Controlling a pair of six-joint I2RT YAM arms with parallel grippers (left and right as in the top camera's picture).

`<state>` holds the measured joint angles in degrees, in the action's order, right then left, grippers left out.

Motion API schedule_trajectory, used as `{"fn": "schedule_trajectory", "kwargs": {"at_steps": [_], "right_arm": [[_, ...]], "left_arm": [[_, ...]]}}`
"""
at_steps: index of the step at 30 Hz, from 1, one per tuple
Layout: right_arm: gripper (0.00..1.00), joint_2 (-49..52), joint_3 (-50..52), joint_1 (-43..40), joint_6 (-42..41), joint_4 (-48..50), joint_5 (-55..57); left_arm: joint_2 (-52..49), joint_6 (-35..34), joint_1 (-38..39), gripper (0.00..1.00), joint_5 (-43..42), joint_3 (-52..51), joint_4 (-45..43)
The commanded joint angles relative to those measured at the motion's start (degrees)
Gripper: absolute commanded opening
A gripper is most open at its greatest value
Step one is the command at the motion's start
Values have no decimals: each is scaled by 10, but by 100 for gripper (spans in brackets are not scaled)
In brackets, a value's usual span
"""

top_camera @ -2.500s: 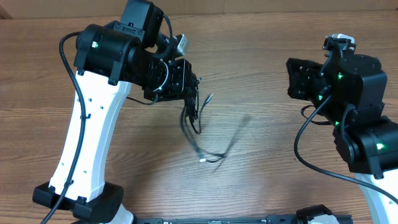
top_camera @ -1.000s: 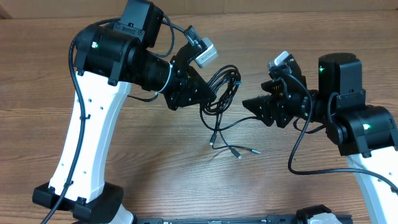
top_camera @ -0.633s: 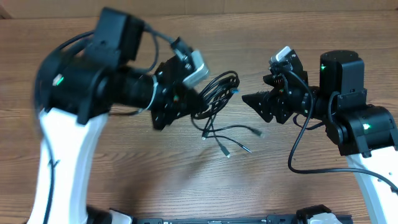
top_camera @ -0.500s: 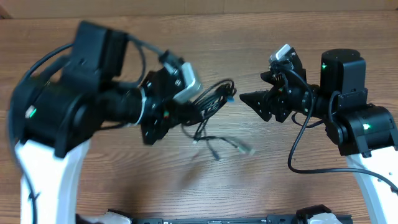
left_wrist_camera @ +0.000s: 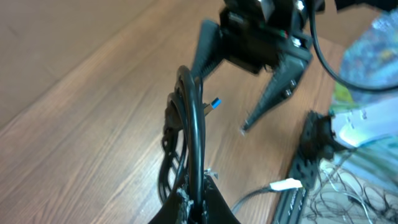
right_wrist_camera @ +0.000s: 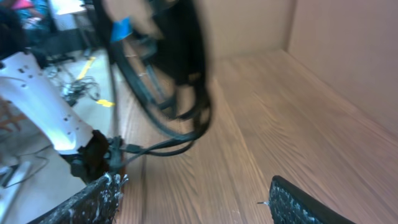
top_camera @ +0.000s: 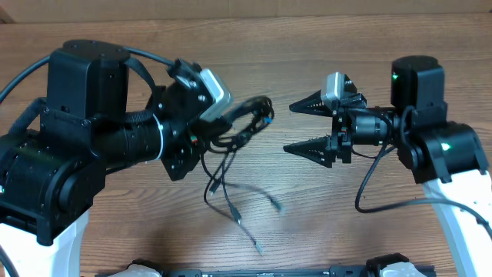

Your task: Untangle cables

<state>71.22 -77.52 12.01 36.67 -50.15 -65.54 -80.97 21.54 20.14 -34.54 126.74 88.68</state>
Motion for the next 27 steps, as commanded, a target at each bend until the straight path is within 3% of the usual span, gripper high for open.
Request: {"fn": "schedule_trajectory", "kwargs": {"at_steps": [1,9,13,18,27], "right_arm": [[70,26,-8,-1,28,16,-55],[64,57,-8,-1,28,56,-63],[61,57,-8,-1,16,90,-41],[60,59,-8,-1,-67,149,25],[62,60,-8,-2,-99,192,23]], "left_arm": [[-2,-49,-3,4,9,2,-21],[-11,-49,-3,5,43,1,-26],[-21,-49,-3,4,15,1,-40],[-27,-48,-3,4,-65,0,-43],[-30,-35,-3,5,-57,-2,-19]]}}
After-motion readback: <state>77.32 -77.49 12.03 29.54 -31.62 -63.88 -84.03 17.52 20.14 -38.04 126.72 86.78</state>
